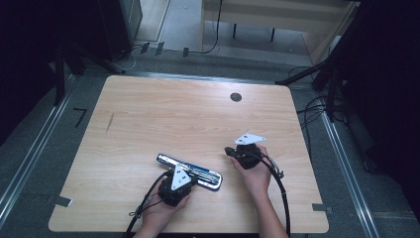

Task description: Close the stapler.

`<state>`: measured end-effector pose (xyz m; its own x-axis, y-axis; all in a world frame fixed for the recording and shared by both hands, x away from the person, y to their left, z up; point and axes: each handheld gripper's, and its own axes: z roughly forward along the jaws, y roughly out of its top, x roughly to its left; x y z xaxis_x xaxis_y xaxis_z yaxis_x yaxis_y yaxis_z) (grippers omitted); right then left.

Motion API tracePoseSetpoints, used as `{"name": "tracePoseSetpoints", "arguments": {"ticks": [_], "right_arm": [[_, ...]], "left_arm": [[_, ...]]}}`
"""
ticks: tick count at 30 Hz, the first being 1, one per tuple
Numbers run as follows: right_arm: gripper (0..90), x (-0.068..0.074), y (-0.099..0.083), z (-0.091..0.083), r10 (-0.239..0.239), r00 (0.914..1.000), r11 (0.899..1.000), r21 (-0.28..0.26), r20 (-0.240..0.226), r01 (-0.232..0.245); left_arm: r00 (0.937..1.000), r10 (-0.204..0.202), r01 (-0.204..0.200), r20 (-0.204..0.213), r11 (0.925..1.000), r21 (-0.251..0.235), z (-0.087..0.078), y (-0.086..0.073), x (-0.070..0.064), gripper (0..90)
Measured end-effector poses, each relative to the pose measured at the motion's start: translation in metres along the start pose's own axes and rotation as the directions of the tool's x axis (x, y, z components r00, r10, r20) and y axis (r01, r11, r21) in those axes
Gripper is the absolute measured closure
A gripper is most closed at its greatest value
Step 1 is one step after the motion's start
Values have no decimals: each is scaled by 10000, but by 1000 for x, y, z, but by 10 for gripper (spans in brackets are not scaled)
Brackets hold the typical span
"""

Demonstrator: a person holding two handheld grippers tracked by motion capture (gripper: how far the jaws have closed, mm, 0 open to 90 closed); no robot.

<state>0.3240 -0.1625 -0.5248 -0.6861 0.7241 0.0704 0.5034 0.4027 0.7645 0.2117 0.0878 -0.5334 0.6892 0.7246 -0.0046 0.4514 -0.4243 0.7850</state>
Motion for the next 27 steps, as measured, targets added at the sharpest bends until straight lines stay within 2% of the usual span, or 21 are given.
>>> {"name": "tracePoseSetpoints", "arguments": {"ticks": [10, 18, 27], "right_arm": [[900, -13, -17, -4, 291, 9989, 9991, 286, 355, -301], [900, -17, -27, -9, 580, 9973, 9980, 234, 451, -591], [900, -20, -32, -16, 534, 9969, 9980, 314, 579, -553]], "left_arm": [[10000, -5, 5, 2, 10000, -1, 0, 0, 0, 900], [10000, 2, -2, 0, 10000, 7, 0, 0, 0, 900], [10000, -8, 8, -16, 10000, 8, 0, 0, 0, 900]]}}
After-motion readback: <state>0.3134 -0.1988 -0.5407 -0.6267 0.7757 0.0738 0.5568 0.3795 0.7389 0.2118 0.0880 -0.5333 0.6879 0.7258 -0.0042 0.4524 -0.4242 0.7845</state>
